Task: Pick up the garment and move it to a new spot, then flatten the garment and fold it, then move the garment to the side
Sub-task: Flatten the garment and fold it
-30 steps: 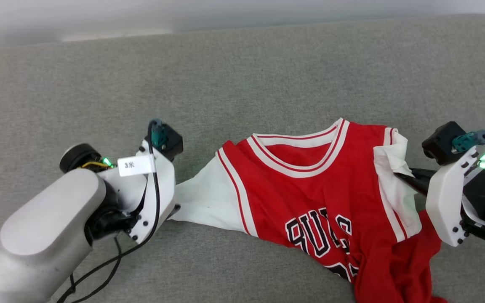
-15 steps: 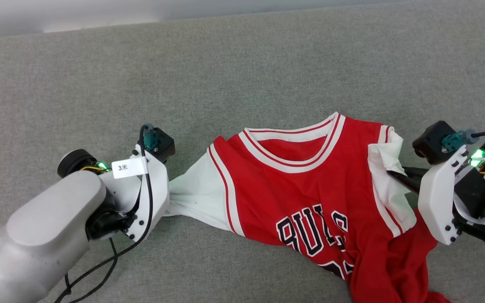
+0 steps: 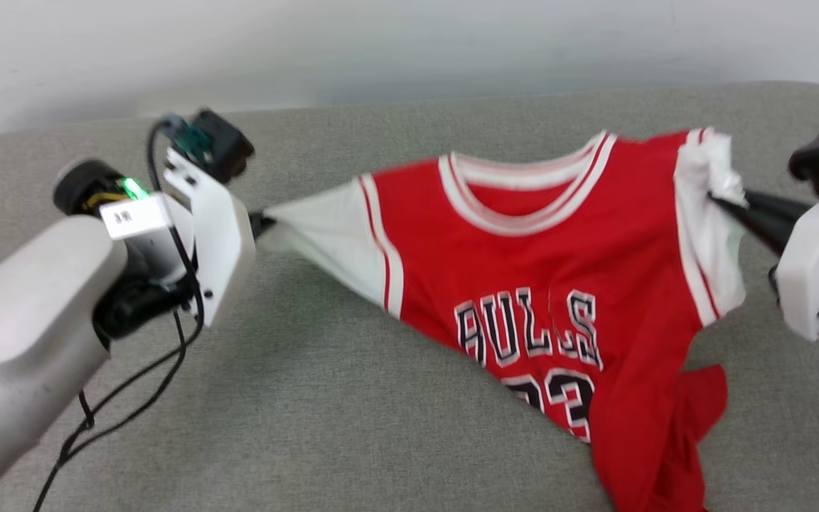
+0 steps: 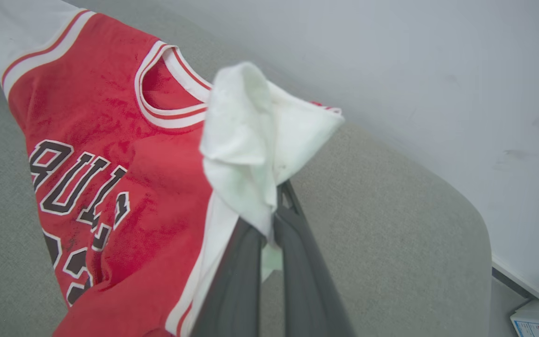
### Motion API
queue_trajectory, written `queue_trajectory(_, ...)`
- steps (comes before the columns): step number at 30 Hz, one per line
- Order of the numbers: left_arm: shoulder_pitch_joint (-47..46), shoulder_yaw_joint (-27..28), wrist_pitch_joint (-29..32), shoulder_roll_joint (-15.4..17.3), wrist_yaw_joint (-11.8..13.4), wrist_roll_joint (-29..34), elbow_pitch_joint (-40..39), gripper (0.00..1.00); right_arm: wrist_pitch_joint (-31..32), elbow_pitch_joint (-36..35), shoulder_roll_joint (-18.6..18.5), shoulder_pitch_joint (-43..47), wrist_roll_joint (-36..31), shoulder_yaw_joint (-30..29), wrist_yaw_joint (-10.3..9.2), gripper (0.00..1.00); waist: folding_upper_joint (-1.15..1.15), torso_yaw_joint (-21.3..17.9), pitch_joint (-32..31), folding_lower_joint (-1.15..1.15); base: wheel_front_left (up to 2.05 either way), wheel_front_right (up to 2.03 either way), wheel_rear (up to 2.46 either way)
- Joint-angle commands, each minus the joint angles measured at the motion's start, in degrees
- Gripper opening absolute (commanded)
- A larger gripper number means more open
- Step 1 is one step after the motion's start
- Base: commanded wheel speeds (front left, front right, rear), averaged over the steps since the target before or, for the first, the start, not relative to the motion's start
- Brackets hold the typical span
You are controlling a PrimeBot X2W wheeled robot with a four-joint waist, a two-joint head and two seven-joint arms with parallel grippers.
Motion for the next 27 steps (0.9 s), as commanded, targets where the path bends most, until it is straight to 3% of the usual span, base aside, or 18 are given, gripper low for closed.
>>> queue_trajectory(1, -1.6, 0.9, -0.6, 0.5, 0.5, 0.4, -0.7, 0.0, -0.4, -0.3, -0.3, -1.4, -0.3, -1.0, -0.04, 0.0, 0.0, 0.7, -0.8, 0.0, 0.0, 0.0, 0.0)
queue_trajectory(11, -12.6, 6.4, -3.1, 0.7, 3.1, 3.5, -2.1, 0.0, 1.5, 0.4, 1.2, -13.2, -1.5, -7.0, -0.04, 0.0, 0.0, 2.1, 1.6, 0.0, 0.0, 0.0, 0.0)
queue_trajectory(18, -26.0, 9.6, -5.0, -1.7, 3.6, 8.0, 2.2, 0.0, 3.6, 6.2, 6.3, -29.1, -5.0, -8.2, -0.04, 0.0, 0.0, 2.9, 7.6, 0.0, 0.0, 0.0, 0.0)
queue_trajectory(27, -42.8, 13.3, -10.8, -5.8, 3.5, 12.7, 11.3, 0.0, 1.1, 17.1, 12.4, -48.9, -11.5, -6.0, -0.04, 0.0, 0.0, 3.9, 14.6, 0.0, 0.0, 0.0, 0.0)
